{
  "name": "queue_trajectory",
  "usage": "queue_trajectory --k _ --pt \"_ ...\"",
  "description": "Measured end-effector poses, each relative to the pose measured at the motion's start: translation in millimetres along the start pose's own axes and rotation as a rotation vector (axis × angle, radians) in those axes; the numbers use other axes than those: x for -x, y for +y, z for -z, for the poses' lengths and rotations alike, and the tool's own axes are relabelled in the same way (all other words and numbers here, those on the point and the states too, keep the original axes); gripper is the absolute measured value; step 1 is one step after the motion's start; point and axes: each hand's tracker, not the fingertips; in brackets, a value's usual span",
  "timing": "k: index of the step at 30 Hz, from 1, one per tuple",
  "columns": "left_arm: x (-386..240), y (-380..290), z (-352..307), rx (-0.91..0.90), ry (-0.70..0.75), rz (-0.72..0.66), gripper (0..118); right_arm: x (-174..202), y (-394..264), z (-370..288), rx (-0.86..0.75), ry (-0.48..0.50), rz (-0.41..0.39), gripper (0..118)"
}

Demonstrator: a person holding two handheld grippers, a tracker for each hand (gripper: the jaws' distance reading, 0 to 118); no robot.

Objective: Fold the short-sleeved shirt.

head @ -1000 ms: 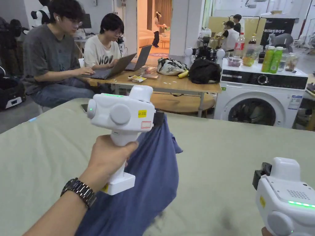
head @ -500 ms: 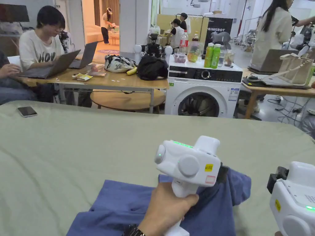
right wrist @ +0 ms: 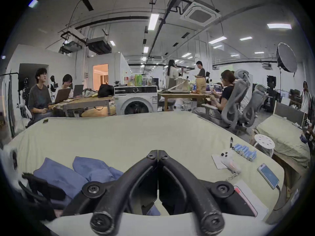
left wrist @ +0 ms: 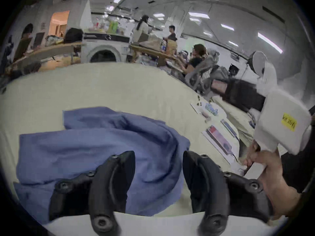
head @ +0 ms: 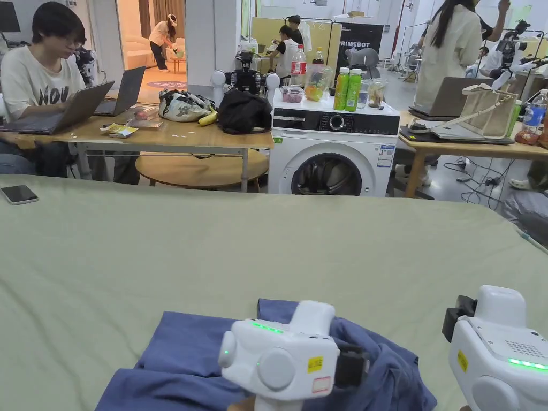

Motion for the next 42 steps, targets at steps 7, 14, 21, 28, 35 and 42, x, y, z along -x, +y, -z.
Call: queue_trajectory --k 7,14,21,28,35,42 --pt "50 -12 -60 -0.118 0.244 -0.027 0 41 -3 -1 -0.006 0.099 -0.077 0" --pt "123 -9 -92 -0.083 0.376 -0.087 0 72 -8 11 0.014 0.154 -0.086 0" --pt "230 27 -81 0.049 0.423 -0.214 0 83 -1 30 0.037 0.178 -0.078 0" --pt "305 34 -21 0.258 0.426 -0.411 64 79 -6 44 0.058 0.169 -0.095 0" --pt "292 23 13 0.321 0.563 -0.247 66 54 -15 52 0.099 0.131 -0.116 0" --pt "275 27 -4 0.233 0.525 -0.180 0 27 -7 86 0.230 0.111 -0.120 0"
